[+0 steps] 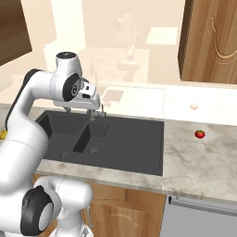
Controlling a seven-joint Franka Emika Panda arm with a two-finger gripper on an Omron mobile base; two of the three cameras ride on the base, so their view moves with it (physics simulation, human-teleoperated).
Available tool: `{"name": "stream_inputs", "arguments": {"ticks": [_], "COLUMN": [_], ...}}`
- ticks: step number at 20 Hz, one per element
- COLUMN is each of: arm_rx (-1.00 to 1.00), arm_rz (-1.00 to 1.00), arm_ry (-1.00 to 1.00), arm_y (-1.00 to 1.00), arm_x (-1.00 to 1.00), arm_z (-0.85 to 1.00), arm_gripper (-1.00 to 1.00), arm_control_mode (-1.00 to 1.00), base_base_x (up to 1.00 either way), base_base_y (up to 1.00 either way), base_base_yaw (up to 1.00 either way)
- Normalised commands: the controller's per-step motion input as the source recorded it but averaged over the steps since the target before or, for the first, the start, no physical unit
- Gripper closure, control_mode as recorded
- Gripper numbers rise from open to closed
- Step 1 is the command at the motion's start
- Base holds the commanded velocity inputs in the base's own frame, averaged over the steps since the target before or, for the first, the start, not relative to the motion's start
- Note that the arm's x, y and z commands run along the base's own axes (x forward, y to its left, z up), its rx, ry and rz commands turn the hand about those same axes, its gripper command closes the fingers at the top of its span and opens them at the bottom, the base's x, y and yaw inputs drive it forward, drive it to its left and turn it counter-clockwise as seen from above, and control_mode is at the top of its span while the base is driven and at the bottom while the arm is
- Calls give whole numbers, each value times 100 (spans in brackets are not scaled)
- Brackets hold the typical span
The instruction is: Turn on the sink faucet. Then move the lemon from the counter to the sink. Turn off the sink. Move the vegetable from the sink to the pot next to the stove. Finally move the pot to the front left burner.
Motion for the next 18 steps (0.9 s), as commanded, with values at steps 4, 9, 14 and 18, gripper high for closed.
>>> {"name": "stream_inputs", "arguments": {"ticks": [4,9,14,18], "arm_rx": [0,0,0,0], "arm_rz": [0,0,0,0], "arm_ry": [0,0,0,0], "arm_y": [0,0,0,0], "arm_x": [0,0,0,0], "arm_z": [0,0,0,0], "arm_gripper": [-100,-100,-100,-100], "arm_control_mode": [-100,-100,-100,-100], "base_base_x": [0,0,0,0], "base_base_y": [0,0,0,0], "base_base_yaw": [0,0,0,0]}}
